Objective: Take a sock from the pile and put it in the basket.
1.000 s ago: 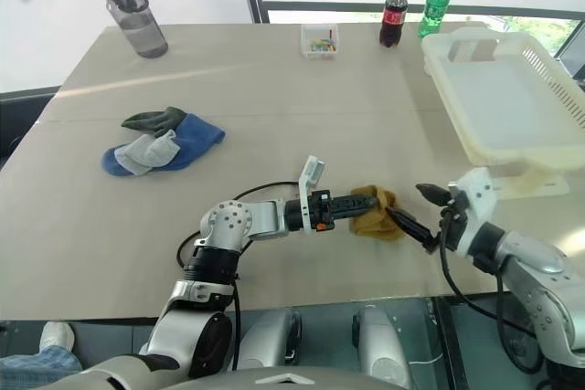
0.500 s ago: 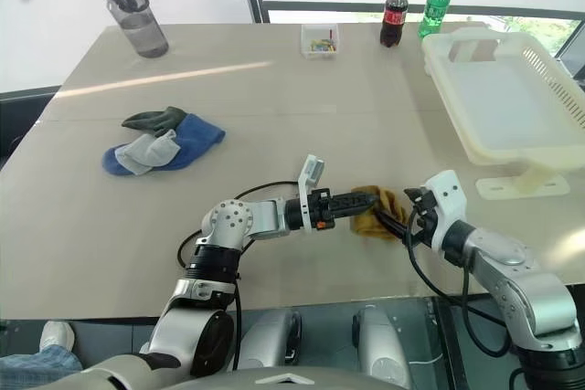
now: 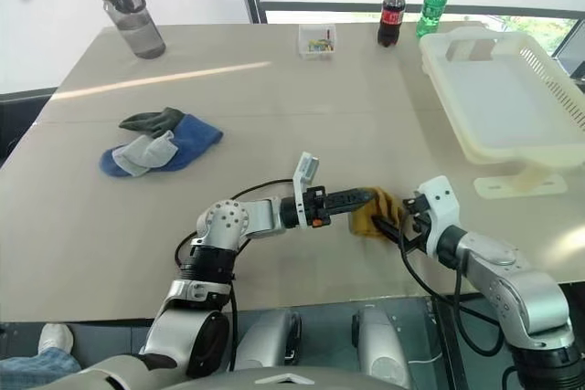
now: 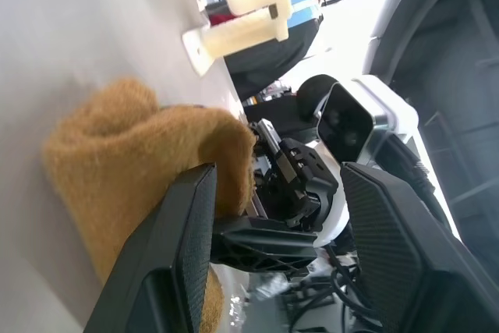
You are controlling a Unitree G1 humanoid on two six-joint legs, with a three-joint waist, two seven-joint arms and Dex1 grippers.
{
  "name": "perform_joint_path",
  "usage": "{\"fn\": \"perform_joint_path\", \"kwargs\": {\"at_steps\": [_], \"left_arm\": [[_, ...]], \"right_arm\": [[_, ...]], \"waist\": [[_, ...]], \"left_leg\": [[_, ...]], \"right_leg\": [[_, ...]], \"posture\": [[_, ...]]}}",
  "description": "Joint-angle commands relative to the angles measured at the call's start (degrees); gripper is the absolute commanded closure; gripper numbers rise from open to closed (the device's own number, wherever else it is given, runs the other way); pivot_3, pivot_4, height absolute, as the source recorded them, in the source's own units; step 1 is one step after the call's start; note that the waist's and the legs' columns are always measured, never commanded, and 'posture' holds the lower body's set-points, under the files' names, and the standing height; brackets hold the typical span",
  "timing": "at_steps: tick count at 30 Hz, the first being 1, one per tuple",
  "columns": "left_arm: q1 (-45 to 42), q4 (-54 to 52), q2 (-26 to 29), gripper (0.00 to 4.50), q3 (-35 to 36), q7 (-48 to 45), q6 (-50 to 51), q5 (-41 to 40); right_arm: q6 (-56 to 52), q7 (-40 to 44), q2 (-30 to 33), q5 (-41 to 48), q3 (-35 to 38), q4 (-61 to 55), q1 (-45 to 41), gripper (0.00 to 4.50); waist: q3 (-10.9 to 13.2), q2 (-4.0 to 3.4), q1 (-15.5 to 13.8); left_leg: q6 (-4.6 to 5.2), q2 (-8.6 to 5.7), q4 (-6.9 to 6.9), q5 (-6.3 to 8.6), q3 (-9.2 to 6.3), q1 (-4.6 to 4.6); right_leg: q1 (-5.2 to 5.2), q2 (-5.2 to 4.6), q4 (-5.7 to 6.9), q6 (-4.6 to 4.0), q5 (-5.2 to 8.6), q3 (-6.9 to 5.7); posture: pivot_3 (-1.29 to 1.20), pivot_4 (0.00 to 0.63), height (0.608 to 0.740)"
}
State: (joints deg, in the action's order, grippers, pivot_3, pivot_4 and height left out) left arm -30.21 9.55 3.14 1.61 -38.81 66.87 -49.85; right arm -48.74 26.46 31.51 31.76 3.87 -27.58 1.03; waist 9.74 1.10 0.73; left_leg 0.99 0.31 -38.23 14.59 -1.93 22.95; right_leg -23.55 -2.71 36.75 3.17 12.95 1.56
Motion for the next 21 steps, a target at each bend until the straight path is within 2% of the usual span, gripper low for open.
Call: {"fn": "perform_joint_path", "kwargs": {"at_steps": [1,2,5,6,7,10,18,21], "left_arm": [[1.3,-7.5,2.5,1.8,-2.5,-2.6,-2.2,0.9],[1.8,-8.8,3.4,1.8,-3.3,-3.0,-2.7,1.3],[3.6,-15.5,8.9,1.8,-8.4,-5.2,-7.1,5.9],[4.0,-17.6,10.4,1.8,-9.2,-5.6,-8.8,7.1],[4.3,-19.0,11.4,1.8,-9.5,-5.7,-10.3,8.1],[4.3,-20.8,14.0,1.8,-10.1,-5.7,-14.1,11.0],[4.1,-25.9,26.5,1.8,-15.8,-10.8,-25.8,22.6],[4.1,-26.5,31.5,1.8,-17.9,-11.9,-33.3,29.9]], "right_arm": [[-0.4,1.1,0.3,-1.9,-3.3,3.5,1.4,0.55],[-0.1,1.3,0.2,-2.2,-3.6,3.9,1.4,0.85],[1.1,2.6,0.1,-3.4,-5.3,5.6,0.9,2.47],[1.5,3.0,0.1,-3.8,-6.0,6.3,0.7,2.79],[1.8,3.3,0.1,-4.2,-6.6,6.9,0.4,3.41],[2.6,4.2,0.3,-5.2,-8.1,8.6,-0.3,4.45],[3.4,5.9,0.2,-6.4,-9.2,10.2,-1.2,4.45],[3.6,6.3,0.6,-6.9,-9.0,10.6,-1.4,4.45]], "waist": [[0.0,0.0,0.1],[0.0,0.0,0.0],[-0.1,0.02,0.0],[-0.1,0.03,0.1],[-0.1,0.02,0.0],[-0.1,0.13,0.0],[-0.3,0.28,0.2],[-0.3,0.29,0.2]], "left_leg": [[0.0,0.0,0.0,0.0,0.0,-0.02],[0.0,0.02,0.01,0.0,-0.01,-0.05],[0.0,0.02,0.0,0.0,0.0,-0.08],[0.0,0.02,0.0,0.0,0.0,-0.08],[0.0,0.03,0.01,0.0,0.0,-0.1],[0.0,0.06,0.0,0.0,-0.03,-0.16],[0.0,0.21,0.0,0.0,-0.02,-0.26],[0.0,0.24,0.0,0.0,0.01,-0.25]], "right_leg": [[0.01,0.01,0.0,-0.01,0.0,0.01],[0.02,0.01,0.0,-0.02,0.01,0.02],[0.04,0.01,0.01,-0.21,0.13,0.02],[0.04,0.01,0.01,-0.21,0.13,0.04],[0.04,0.01,0.01,-0.22,0.13,0.06],[0.05,0.01,0.01,-0.2,0.13,0.09],[0.05,0.12,0.04,-0.13,0.18,0.12],[0.04,0.13,0.04,-0.13,0.18,0.14]], "posture": [[0.0,0.15,0.74],[0.0,0.15,0.74],[0.0,0.15,0.74],[0.0,0.15,0.74],[0.0,0.15,0.74],[0.0,0.15,0.74],[0.0,0.15,0.74],[0.0,0.15,0.74]]}}
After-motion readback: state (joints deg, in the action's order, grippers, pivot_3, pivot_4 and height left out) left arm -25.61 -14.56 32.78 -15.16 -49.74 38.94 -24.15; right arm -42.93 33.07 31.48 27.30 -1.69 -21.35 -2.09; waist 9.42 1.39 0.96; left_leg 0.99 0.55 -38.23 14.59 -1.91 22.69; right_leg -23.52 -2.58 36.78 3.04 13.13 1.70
